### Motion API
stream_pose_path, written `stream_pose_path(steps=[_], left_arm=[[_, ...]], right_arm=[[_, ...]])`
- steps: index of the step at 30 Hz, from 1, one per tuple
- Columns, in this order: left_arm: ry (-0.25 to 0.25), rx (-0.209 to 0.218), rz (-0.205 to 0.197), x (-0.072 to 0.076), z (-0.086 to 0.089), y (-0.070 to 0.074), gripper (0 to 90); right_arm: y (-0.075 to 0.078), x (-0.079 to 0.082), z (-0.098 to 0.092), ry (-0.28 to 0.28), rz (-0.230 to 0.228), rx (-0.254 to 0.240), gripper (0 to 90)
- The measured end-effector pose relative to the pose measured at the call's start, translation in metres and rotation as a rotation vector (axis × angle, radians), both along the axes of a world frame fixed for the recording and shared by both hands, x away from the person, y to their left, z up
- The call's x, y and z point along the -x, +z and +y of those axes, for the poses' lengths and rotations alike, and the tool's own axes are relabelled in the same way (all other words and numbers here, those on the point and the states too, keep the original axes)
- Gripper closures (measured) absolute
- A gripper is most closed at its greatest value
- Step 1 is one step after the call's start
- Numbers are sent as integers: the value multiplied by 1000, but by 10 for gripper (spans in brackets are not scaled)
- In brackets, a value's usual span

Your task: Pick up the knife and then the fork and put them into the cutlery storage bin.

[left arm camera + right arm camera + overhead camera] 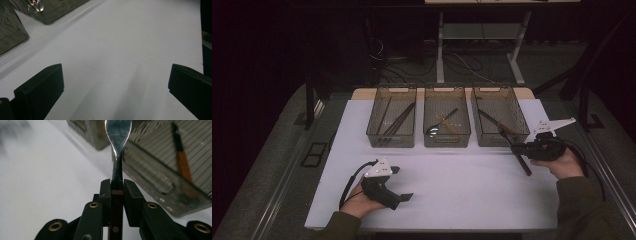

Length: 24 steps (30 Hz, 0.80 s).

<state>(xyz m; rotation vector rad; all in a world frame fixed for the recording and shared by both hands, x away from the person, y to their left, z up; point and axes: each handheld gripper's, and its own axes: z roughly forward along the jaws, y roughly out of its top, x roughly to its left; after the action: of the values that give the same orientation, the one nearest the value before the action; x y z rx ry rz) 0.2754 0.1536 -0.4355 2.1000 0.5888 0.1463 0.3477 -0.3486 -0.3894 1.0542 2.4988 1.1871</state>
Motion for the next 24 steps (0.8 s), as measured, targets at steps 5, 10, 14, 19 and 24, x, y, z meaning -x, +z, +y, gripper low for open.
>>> stream_pose_path(steps=[5,10,14,19,24], left_arm=[[2,0,1,0,0,0,0],[0,-2,0,0,0,0,0],[1,0,4,-1,0,0,0],[7,13,8,-2,1,0,0],[5,13,10,-5,0,-1,0]], right_arm=[[7,1,-3,-34,-43,-49,775],[14,1,-5,-80,-96,-71,775],[20,-1,-5,-122,-127,-69,775],[31,-9,-4,-160,-157,-79,775],[41,-21,-2,-203,-174,-82,775]])
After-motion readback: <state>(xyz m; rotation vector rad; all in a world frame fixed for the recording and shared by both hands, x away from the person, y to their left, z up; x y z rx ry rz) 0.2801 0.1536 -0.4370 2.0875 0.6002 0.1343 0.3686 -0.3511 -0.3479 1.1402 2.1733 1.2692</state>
